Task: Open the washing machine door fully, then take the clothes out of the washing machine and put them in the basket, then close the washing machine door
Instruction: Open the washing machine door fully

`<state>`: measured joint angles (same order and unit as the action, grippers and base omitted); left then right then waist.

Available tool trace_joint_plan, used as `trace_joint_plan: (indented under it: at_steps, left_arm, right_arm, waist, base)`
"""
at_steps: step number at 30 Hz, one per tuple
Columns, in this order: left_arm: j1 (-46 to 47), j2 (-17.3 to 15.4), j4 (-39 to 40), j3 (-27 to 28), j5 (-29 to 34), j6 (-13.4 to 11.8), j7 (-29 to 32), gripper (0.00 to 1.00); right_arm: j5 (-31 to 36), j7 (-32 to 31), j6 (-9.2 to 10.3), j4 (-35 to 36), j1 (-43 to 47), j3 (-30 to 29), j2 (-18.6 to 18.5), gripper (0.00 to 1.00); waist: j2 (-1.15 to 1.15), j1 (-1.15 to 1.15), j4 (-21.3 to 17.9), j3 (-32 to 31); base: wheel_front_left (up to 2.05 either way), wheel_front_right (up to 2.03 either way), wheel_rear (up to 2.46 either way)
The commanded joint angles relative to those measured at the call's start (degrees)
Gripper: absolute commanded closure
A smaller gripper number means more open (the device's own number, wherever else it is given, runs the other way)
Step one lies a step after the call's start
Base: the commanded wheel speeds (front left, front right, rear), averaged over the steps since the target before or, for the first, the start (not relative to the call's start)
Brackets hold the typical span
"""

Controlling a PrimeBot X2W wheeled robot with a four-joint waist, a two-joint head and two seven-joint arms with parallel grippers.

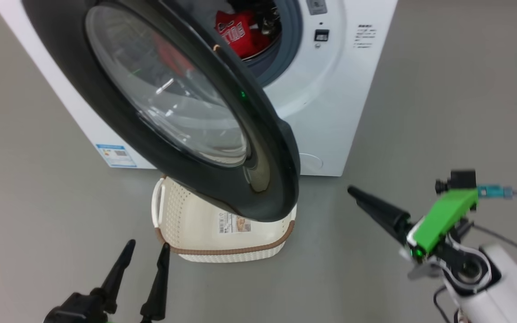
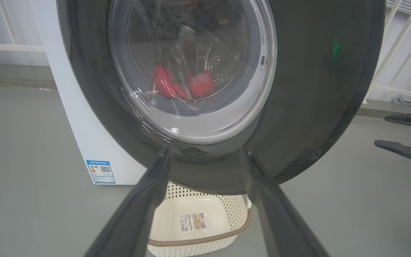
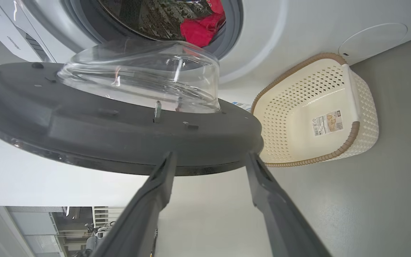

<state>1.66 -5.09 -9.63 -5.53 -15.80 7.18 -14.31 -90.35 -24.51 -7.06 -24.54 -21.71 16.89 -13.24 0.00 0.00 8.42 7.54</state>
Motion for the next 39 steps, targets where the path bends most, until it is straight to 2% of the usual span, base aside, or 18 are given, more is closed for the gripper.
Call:
trace_joint_plan:
  at_steps: [1,7,12,21,22,27,32,39]
  left_arm:
    - [-0.2,-1.1,1.4,2.3,-0.6,0.3,-0.7,0.00]
    - [-1.4,-1.0,1.1,3.7,-0.6,0.3,-0.7,0.00]
    - [-2.7,-0.7,0.9,4.9,-0.6,0.3,-0.7,0.00]
    - [-3.1,-0.5,0.5,5.8,-0.8,0.3,-0.7,0.00]
    - [-3.1,-0.5,0.5,5.8,-0.8,0.3,-0.7,0.00]
    - [-2.9,-0.6,0.4,6.2,-0.8,0.3,-0.7,0.00]
    - [-2.7,-0.7,0.3,6.4,-0.8,0.3,-0.7,0.00]
    - [-2.4,-1.0,0.2,6.6,-0.7,0.3,-0.7,0.00]
  right_arm:
    - [0.7,0.7,-0.43,1.9,1.0,0.3,-0.5,0.00]
    - [4.1,5.8,-0.43,2.8,6.3,1.0,-1.1,0.00]
    - [10.4,12.4,-0.43,1.4,8.9,3.8,-2.7,0.00]
    - [22.5,26.7,-0.43,-1.9,10.0,9.7,-5.9,0.00]
    - [22.5,26.7,-0.43,-1.9,10.0,9.7,-5.9,0.00]
    - [28.1,36.7,-0.43,-2.8,10.0,11.6,-6.4,0.00]
    - [34.3,39.4,-0.43,-1.7,10.9,9.3,-6.6,0.00]
    - [48.4,39.5,-0.43,4.8,16.1,-2.9,-1.8,0.00]
  waist:
    - [0.00,0.00,-0.9,-0.6]
    - [0.00,0.00,-2.3,-1.5]
    - [0.00,0.00,-3.5,-2.0]
    - [0.00,0.00,-4.6,-1.8]
    - [0.00,0.00,-4.6,-1.8]
    - [0.00,0.00,-4.8,-1.5]
    - [0.00,0.00,-5.0,-1.1]
    - [0.00,0.00,-5.4,-1.1]
  base:
    - [0.00,0.00,0.00]
    - [0.00,0.00,0.00]
    - [0.00,0.00,0.00]
    - [0.00,0.00,0.00]
    - [0.00,0.00,0.00]
    - [0.00,0.00,0.00]
    - [0.00,0.00,0.00]
    - [0.00,0.00,0.00]
